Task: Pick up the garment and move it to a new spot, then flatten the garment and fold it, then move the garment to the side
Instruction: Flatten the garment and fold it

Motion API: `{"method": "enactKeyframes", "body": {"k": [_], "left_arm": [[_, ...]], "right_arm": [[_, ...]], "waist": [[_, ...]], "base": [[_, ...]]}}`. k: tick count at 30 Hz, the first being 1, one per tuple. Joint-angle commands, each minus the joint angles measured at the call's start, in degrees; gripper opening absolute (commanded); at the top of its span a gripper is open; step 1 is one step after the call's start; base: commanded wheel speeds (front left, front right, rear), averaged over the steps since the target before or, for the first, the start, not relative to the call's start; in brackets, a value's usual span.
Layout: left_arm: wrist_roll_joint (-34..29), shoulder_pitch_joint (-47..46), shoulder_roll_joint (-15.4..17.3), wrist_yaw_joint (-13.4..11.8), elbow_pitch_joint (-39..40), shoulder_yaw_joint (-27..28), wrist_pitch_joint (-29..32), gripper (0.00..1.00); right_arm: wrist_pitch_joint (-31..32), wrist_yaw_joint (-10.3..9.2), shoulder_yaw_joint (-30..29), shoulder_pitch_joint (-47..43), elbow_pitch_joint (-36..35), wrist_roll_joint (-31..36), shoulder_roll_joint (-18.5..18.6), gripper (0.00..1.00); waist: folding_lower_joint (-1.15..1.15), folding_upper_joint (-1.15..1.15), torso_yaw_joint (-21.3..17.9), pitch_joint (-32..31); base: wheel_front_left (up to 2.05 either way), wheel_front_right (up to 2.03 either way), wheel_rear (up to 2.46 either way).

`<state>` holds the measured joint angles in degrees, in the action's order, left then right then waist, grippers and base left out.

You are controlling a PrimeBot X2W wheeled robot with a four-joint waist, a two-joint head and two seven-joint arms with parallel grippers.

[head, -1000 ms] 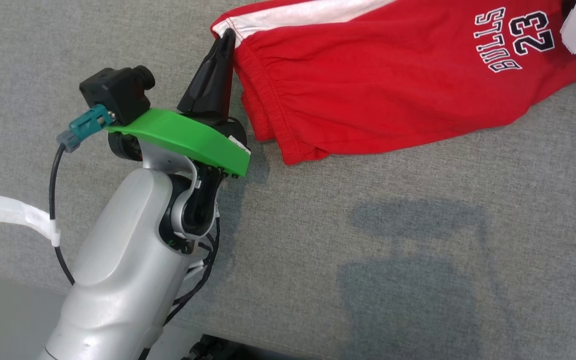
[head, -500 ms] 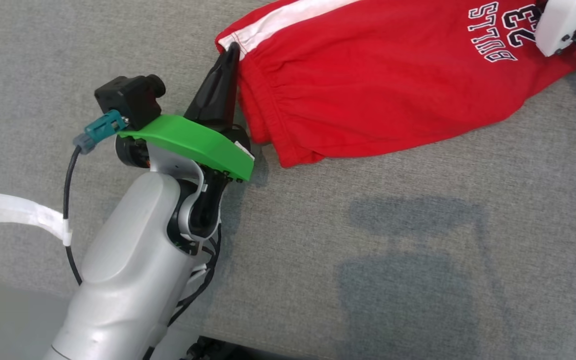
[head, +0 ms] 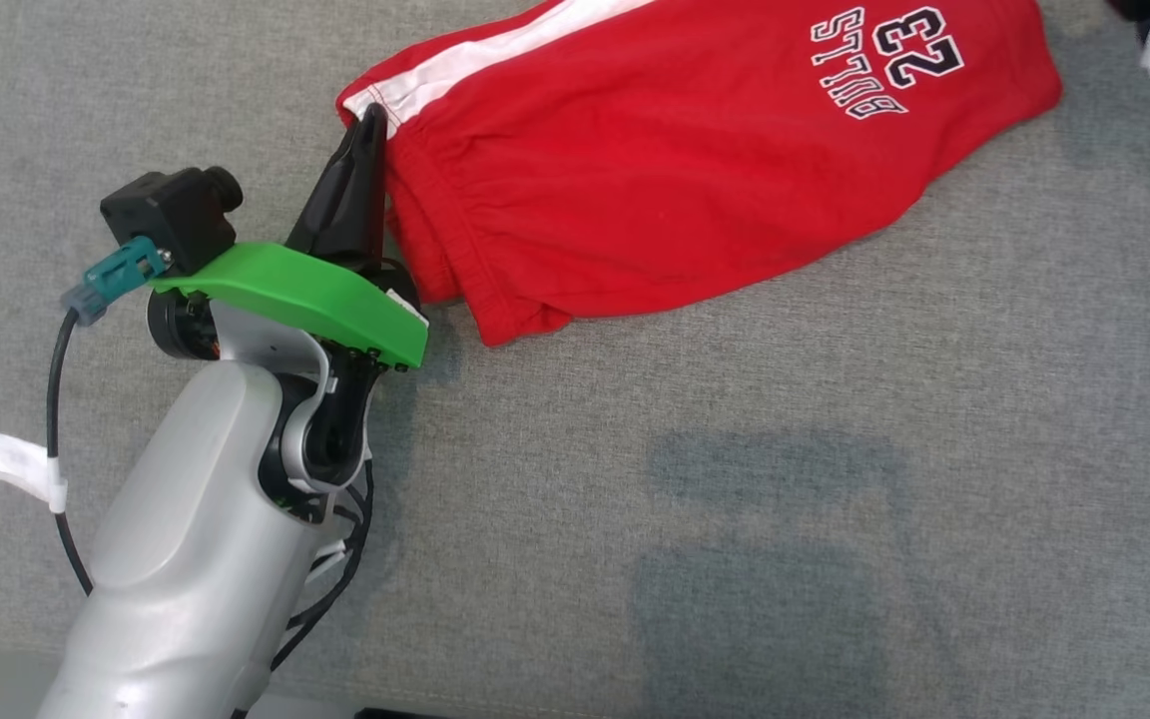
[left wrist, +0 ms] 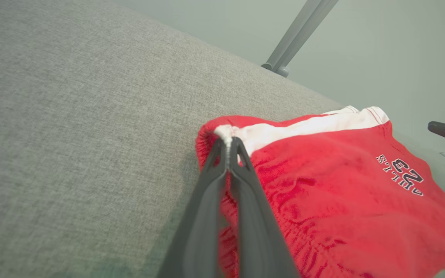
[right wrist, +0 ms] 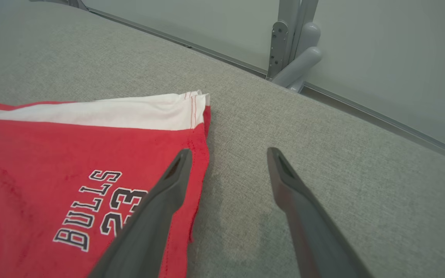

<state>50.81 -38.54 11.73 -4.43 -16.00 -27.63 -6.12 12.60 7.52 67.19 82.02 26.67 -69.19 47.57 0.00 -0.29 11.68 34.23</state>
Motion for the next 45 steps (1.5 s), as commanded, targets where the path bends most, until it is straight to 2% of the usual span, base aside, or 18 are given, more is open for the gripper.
{"method": "enactKeyframes", "body": {"k": [1,4,6,9,14,22,32,33,34,35,45], "left_arm": [[0.4,0.7,0.4,-0.2,0.5,0.2,0.0,1.00],[-0.3,1.6,1.1,-1.0,2.0,0.5,-0.6,1.00],[-2.7,2.2,1.8,-2.2,4.3,-0.1,-2.2,1.00],[-6.7,2.9,2.6,-2.6,7.8,-0.9,-6.1,1.00],[-12.4,5.2,3.3,-3.7,11.8,-1.7,-8.4,1.00],[-18.6,8.5,0.3,-1.3,13.7,0.0,-9.1,1.00],[-24.5,14.5,-5.0,4.5,9.6,6.3,-9.1,1.00],[-24.7,14.9,-5.4,5.0,9.1,6.8,-9.1,1.00],[-24.9,15.3,-5.8,5.5,8.6,7.3,-9.1,1.00],[-25.3,15.8,-6.3,6.0,8.2,7.8,-9.1,1.00],[-27.4,19.3,-8.0,9.0,3.4,10.0,-9.1,1.00]], "right_arm": [[-0.3,-0.06,-0.4,0.8,-0.6,-0.2,0.5,1.00],[-3.3,-0.06,-0.8,0.7,-0.4,1.7,1.2,1.00],[-5.5,-0.06,-0.9,-1.0,1.5,2.8,0.1,1.00],[-7.0,-0.06,-1.4,-1.7,3.7,3.6,-1.5,1.00],[-7.0,-0.06,-1.2,-2.3,7.8,5.9,-4.8,1.00],[-2.3,-0.03,0.2,-4.4,11.9,7.1,-7.4,1.00],[4.4,0.26,1.3,-10.2,10.5,3.1,-9.2,1.00],[4.8,0.26,1.5,-10.4,9.8,2.9,-8.9,0.69],[5.0,0.26,1.5,-10.7,9.1,2.7,-8.6,0.18],[4.7,0.25,1.4,-10.9,8.5,2.5,-8.3,0.00],[0.1,-0.04,-3.0,-13.5,7.5,-2.4,-6.6,0.00]], "waist": [[0.00,0.29,-0.6,-0.8],[0.00,0.29,-0.2,-1.1],[0.00,0.29,0.8,-1.3],[0.00,0.29,2.0,-1.0],[0.00,0.29,4.3,1.0],[0.00,0.29,6.4,2.8],[0.00,0.29,6.0,-0.7],[0.00,0.29,5.8,-1.2],[0.00,0.29,5.7,-1.6],[0.00,0.29,5.5,-2.0],[0.00,0.29,3.2,-6.9]], "base": [[0.00,0.00,0.00],[0.00,0.00,0.00],[0.00,0.00,0.00],[0.00,0.00,0.00],[0.00,0.00,0.00],[0.00,0.00,0.00],[0.00,0.00,0.00],[0.00,0.00,0.00],[0.00,0.00,0.00],[0.00,0.00,0.00],[0.00,0.00,0.00]]}}
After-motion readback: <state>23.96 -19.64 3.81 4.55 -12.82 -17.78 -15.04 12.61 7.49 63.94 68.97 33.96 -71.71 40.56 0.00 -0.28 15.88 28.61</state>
